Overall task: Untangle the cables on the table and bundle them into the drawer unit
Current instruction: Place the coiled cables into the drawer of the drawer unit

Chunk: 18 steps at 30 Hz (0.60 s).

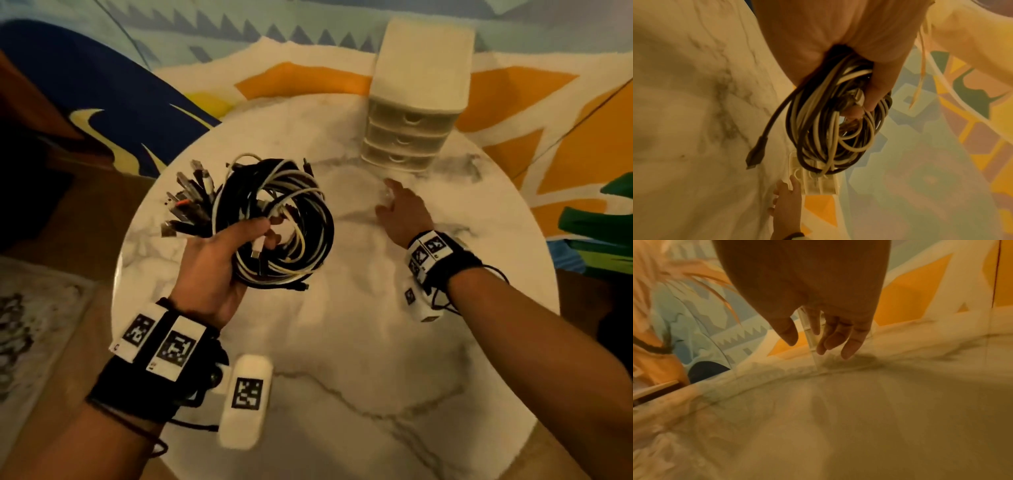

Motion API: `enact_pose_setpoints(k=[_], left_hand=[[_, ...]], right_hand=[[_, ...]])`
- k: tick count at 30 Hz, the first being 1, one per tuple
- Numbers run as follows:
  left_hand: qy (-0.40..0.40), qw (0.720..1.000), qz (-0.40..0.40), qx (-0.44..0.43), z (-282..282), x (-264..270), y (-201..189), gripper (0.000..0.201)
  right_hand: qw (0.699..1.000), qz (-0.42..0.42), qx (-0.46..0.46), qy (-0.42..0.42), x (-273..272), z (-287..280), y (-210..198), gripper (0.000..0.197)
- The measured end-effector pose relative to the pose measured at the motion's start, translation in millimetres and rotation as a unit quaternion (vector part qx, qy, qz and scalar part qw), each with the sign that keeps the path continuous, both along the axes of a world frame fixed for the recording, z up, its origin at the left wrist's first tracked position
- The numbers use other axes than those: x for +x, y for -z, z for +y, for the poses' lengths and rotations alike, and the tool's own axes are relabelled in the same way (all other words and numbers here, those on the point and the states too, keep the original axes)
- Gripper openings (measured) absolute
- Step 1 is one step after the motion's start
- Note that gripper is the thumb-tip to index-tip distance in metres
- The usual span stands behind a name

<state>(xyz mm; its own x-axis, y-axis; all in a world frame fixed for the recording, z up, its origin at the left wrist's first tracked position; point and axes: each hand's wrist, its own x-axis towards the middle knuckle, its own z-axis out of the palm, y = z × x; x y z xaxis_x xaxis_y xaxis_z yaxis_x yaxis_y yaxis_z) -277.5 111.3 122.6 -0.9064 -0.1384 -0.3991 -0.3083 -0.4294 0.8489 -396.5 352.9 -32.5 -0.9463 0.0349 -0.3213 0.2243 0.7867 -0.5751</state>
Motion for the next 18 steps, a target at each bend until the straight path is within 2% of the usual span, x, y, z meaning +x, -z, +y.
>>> enact_pose_setpoints(k=[3,7,10,15,18], left_hand=[[-0.004,1.000,-0.008,0.008,-9,-7,7,0.032],[-0.024,0.999,-0.018,0.024,-18,-12,14,0.032],[-0.023,0.999,-0.020,0.025,-22,-13,16,0.033],[0.013,0.999,-0.043,0.009,-20,-18,24,0.036],[0.035,0.998,-0.046,0.012,-6,-28,31,0.034]], right_hand=[[0.999,-0.003,0.037,0.011,-21,3,4,0.063],[0.997,-0.027,0.071,0.014,-40,6,7,0.081],[0.996,-0.028,0.089,-0.005,-48,6,6,0.085],[0.993,-0.014,0.119,0.012,-39,9,-4,0.068],[0.994,-0.023,0.108,-0.019,-15,6,-14,0.053]])
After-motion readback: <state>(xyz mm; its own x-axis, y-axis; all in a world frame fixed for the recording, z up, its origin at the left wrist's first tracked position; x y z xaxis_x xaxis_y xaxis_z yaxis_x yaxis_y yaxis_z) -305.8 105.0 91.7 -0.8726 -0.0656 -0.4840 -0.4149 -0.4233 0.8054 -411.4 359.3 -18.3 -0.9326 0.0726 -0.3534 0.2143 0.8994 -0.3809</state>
